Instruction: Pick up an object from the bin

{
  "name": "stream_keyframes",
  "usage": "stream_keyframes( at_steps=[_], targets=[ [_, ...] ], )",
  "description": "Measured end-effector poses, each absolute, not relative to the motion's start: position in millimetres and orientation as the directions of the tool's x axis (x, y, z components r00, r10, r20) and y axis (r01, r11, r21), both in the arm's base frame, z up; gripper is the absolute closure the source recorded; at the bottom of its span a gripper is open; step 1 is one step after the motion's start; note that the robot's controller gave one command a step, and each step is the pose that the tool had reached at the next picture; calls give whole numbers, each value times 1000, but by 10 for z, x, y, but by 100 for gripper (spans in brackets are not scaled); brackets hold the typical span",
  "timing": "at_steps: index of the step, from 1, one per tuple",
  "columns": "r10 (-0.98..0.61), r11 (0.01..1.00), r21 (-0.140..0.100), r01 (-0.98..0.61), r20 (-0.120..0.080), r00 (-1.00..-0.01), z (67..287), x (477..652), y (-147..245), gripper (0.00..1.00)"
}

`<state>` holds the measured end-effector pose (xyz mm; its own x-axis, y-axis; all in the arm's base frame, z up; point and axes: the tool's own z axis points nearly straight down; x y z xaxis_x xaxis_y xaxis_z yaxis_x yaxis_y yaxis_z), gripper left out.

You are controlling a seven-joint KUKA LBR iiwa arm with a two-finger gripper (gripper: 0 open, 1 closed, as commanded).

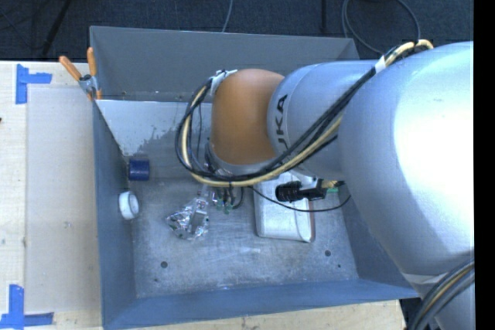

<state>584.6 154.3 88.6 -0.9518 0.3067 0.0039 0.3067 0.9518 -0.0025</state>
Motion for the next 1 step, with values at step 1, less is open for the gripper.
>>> stream_keyframes(
  at_steps=[1],
  targets=[
    [309, 951, 2, 309, 4, -951, 909, 5852, 1554, 100]
  ],
)
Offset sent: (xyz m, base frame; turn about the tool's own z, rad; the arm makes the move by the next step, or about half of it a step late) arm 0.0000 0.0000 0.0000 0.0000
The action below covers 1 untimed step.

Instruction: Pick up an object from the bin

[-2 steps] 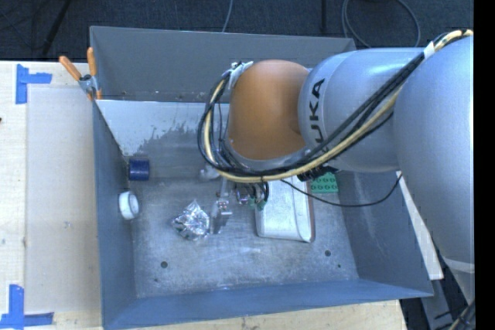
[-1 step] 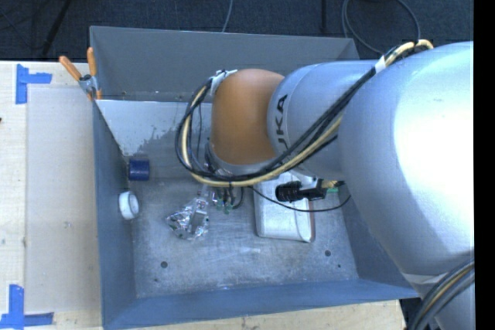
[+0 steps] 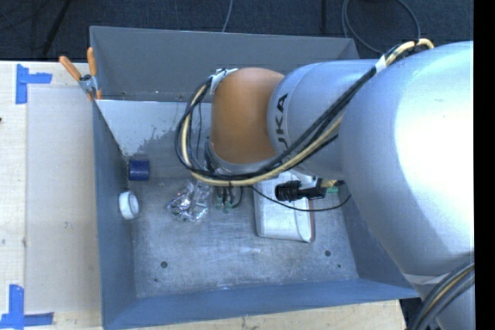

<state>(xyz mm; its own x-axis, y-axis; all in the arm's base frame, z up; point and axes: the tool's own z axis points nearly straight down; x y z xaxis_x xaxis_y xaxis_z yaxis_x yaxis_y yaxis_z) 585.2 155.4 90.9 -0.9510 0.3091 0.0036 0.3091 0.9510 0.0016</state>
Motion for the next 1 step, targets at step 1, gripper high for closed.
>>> stream_keyframes(
  at_steps=[1],
  targets=[
    [304, 953, 4, 304, -7, -953, 2001, 5839, 1465, 100]
  ],
)
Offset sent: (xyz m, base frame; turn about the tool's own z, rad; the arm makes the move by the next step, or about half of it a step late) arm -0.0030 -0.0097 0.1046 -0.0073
